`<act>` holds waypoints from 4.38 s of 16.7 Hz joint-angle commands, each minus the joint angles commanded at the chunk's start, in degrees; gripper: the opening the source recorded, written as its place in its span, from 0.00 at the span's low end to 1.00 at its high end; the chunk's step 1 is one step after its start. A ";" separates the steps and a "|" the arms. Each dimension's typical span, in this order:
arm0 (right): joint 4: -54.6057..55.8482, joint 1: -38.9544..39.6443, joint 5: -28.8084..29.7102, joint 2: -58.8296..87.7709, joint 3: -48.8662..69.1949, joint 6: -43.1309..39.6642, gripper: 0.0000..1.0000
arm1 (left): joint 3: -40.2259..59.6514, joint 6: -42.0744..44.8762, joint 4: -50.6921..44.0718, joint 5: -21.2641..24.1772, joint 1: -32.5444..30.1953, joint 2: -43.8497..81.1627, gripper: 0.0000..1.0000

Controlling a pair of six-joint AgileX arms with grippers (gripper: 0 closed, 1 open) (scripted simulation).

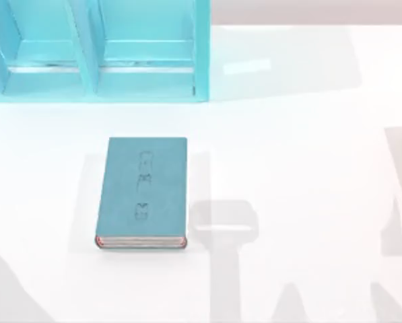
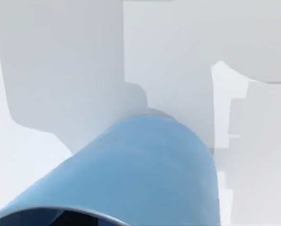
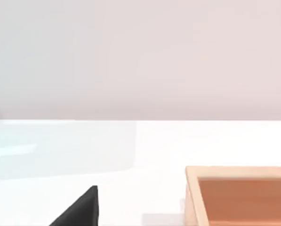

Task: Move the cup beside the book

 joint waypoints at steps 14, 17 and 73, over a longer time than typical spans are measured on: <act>0.00 0.00 0.00 0.00 0.00 0.00 1.00 | 0.00 0.00 0.00 0.00 0.00 0.00 0.02; 0.00 0.00 0.00 0.00 0.00 0.00 1.00 | 0.00 0.00 0.00 0.00 0.00 0.00 0.00; 0.00 0.00 0.00 0.00 0.00 0.00 1.00 | 24.06 -144.68 -25.12 -1.60 -54.54 -1.06 0.00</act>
